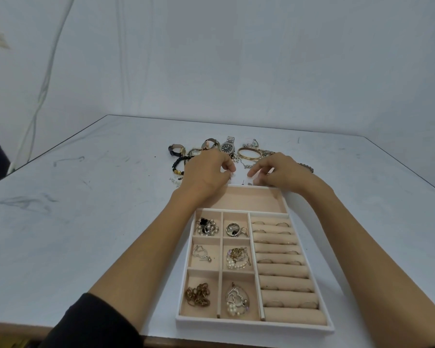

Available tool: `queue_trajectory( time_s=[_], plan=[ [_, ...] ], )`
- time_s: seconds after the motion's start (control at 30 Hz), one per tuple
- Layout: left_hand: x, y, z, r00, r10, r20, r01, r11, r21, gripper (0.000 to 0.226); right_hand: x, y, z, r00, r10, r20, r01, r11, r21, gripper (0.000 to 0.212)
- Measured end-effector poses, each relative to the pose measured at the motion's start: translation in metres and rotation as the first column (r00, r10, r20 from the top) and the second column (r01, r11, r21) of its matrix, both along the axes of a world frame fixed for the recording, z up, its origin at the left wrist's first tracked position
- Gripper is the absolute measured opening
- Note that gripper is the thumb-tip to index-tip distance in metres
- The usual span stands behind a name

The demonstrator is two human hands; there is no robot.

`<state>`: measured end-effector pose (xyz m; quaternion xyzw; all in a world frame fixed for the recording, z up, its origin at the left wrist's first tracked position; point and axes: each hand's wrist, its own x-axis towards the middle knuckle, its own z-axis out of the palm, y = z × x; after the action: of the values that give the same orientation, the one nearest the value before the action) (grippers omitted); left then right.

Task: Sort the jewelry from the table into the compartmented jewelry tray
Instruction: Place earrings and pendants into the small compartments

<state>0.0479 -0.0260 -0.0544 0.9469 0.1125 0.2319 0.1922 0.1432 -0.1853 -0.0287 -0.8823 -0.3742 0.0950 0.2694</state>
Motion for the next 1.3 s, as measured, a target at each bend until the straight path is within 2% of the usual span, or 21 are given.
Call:
queue_trajectory(
  time_s=[0.1, 0.23, 0.4, 0.6, 0.73, 0.83, 0.93, 1.07, 1.2, 1.3],
  plan=[
    [-0.001, -0.001, 0.000, 1.000, 0.001, -0.007, -0.001, 1.000, 0.006, 0.013, 0.000, 0.001, -0.001, 0.999, 0.038, 0.015, -0.037, 0.999, -0.034, 0.018],
    [-0.002, -0.002, 0.000, 1.000, -0.005, -0.003, 0.005, 1.000, 0.012, 0.014, 0.001, 0.002, -0.004, 1.000, 0.017, -0.020, -0.017, 1.000, 0.006, 0.007],
    [-0.001, -0.001, 0.000, 1.000, 0.004, 0.001, -0.004, 1.000, 0.002, 0.015, 0.000, -0.001, -0.002, 0.988, -0.069, -0.141, 0.094, 0.980, 0.178, 0.009],
    [0.000, 0.003, 0.000, 1.000, 0.006, 0.013, -0.006, 1.000, -0.013, 0.018, -0.003, -0.002, 0.004, 0.977, -0.092, -0.195, 0.163, 0.907, 0.388, 0.005],
    [-0.001, 0.007, 0.007, 0.995, -0.003, 0.099, 0.022, 0.982, -0.189, 0.016, -0.006, -0.005, 0.010, 0.967, -0.094, -0.235, 0.195, 0.869, 0.455, 0.003],
    [-0.006, 0.009, 0.017, 0.983, 0.010, 0.183, 0.059, 0.928, -0.368, 0.015, -0.009, -0.007, 0.013, 0.960, -0.069, -0.271, 0.196, 0.856, 0.479, 0.002],
    [-0.016, 0.009, 0.027, 0.971, 0.015, 0.238, 0.107, 0.866, -0.489, 0.024, -0.014, -0.008, 0.016, 0.949, -0.024, -0.315, 0.191, 0.837, 0.512, 0.003],
    [-0.031, 0.004, 0.041, 0.971, 0.009, 0.237, 0.137, 0.794, -0.593, 0.026, -0.021, -0.010, 0.019, 0.940, 0.026, -0.341, 0.175, 0.821, 0.544, 0.004],
    [-0.046, 0.001, 0.048, 0.967, -0.113, 0.228, 0.242, 0.690, -0.682, 0.023, -0.025, -0.013, 0.022, 0.938, 0.047, -0.343, 0.154, 0.830, 0.536, 0.009],
    [-0.057, 0.000, 0.047, 0.960, -0.150, 0.236, 0.273, 0.688, -0.673, 0.027, -0.029, -0.017, 0.024, 0.935, 0.068, -0.347, 0.126, 0.853, 0.506, 0.012]
  ],
)
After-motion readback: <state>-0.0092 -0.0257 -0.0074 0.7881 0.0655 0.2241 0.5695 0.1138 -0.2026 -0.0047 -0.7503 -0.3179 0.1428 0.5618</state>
